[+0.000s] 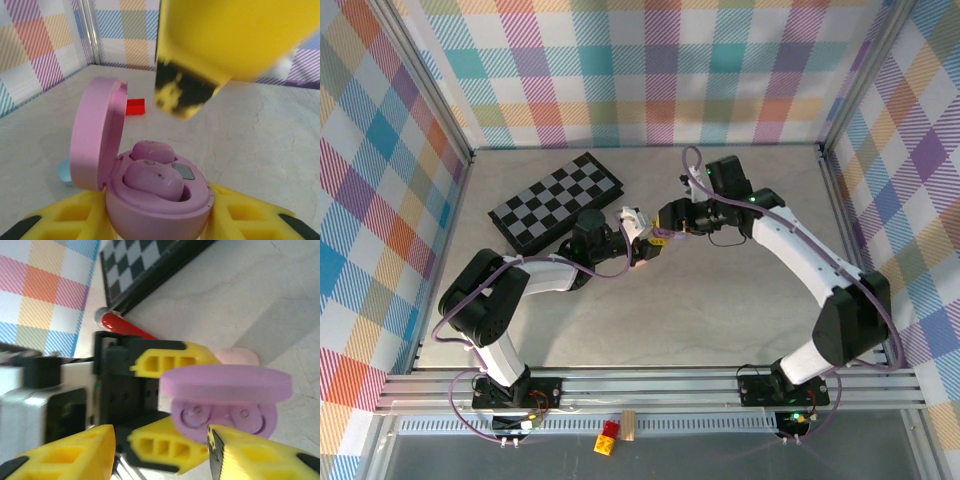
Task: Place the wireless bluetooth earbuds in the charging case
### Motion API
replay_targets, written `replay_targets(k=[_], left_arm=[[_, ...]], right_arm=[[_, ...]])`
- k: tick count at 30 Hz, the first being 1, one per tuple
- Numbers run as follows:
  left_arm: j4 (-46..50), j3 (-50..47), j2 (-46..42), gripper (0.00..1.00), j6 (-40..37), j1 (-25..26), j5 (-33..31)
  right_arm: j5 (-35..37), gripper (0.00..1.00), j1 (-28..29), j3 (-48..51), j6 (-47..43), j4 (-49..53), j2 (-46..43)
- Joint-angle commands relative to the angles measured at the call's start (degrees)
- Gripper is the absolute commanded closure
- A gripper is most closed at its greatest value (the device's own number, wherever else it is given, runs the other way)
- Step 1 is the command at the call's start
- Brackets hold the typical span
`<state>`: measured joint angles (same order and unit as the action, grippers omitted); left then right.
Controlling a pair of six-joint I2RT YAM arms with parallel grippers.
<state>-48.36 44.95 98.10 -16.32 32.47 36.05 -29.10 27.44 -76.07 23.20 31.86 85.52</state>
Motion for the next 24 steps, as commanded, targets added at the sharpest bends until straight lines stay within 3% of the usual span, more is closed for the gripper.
replay_targets(k=[1, 13, 20, 24], left_arm=[[-2.9, 0.0, -1.0, 0.61, 0.4, -0.8, 2.1], [-2.5, -0.5, -2.9, 0.61, -1.2, -0.7, 3.0], [-4.7, 0.2, -2.7, 0.61, 2.9, -0.8, 1.6], [-5.8, 0.2, -3.5, 0.61, 4.6, -0.8, 1.4]], right_arm=[[-0.3, 0.47, -0.2, 0.1, -3.7, 0.1, -4.9], [-7.3, 0.42, -3.0, -10.4, -2.7, 3.0, 7.4], [-10.1, 0.41, -3.0, -5.0, -2.7, 3.7, 4.8], [-8.4, 0.41, -3.1, -2.0, -2.0, 3.1, 0.9]])
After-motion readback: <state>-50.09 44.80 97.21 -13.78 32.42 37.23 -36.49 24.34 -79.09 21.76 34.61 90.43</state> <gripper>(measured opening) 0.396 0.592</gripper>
